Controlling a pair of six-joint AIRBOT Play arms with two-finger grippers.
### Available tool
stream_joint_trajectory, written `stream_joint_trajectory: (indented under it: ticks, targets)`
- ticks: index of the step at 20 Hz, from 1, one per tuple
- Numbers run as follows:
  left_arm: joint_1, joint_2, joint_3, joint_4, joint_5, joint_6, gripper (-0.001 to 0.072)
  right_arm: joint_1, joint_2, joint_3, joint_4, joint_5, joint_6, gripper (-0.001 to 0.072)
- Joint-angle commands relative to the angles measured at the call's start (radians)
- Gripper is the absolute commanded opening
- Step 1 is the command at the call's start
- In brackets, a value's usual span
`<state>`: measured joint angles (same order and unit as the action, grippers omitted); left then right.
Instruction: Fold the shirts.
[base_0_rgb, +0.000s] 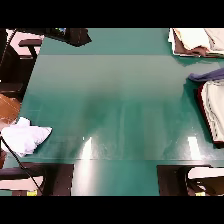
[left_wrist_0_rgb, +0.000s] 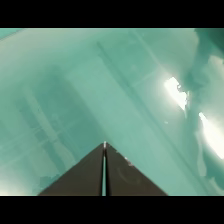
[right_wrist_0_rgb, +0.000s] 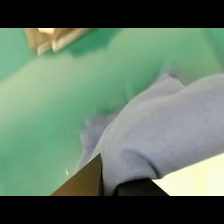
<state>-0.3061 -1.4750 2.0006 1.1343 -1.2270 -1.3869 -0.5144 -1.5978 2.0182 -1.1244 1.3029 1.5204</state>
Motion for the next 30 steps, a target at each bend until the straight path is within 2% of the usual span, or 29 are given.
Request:
stream_joint_trajectory:
  ticks: [1, 5, 11, 14, 20, 21, 22, 23, 24, 27, 30]
  targets:
    - [-0.001, 0.000, 0.000, -0.001, 0.000, -0.004, 0.0023, -0.023, 0.070, 0.001, 0.005, -0.082, 0.001, 0.0016]
    - [-0.001, 0.000, 0.000, -0.001, -0.006, -0.002, 0.0023, -0.040, 0.156, 0.001, 0.002, -0.049, 0.001, 0.0016]
    - [-0.001, 0.000, 0.000, -0.001, -0.019, 0.008, 0.0023, -0.149, 0.193, -0.023, -0.048, 0.220, 0.002, 0.0016]
    - [-0.001, 0.000, 0.000, 0.000, -0.023, 0.008, 0.0023, -0.204, 0.288, -0.219, -0.087, 0.206, 0.001, 0.0016]
    - [-0.001, 0.000, 0.000, -0.001, -0.031, 0.034, 0.0023, -0.306, 0.471, -0.670, -0.300, 0.191, -0.030, 0.0032]
    - [-0.001, 0.000, 0.000, 0.000, -0.032, 0.034, 0.0023, -0.322, 0.489, -0.735, -0.332, 0.187, -0.031, 0.0140]
    - [-0.001, 0.000, 0.000, 0.000, -0.033, 0.034, 0.0023, -0.339, 0.499, -0.784, -0.353, 0.185, -0.031, 0.0315]
    - [-0.001, 0.000, 0.000, 0.000, -0.034, 0.034, 0.0023, -0.363, 0.505, -0.823, -0.362, 0.183, -0.030, 0.0530]
    - [-0.001, 0.000, 0.000, 0.000, -0.037, 0.034, 0.0023, -0.388, 0.509, -0.847, -0.361, 0.182, -0.030, 0.0633]
    - [-0.001, 0.000, 0.000, 0.000, -0.045, 0.034, 0.0023, -0.411, 0.522, -0.846, -0.335, 0.188, -0.029, 0.0632]
    - [-0.001, 0.000, 0.000, -0.005, -0.047, 0.034, 0.0024, -0.367, 0.558, -0.796, -0.138, 0.143, -0.029, 0.0631]
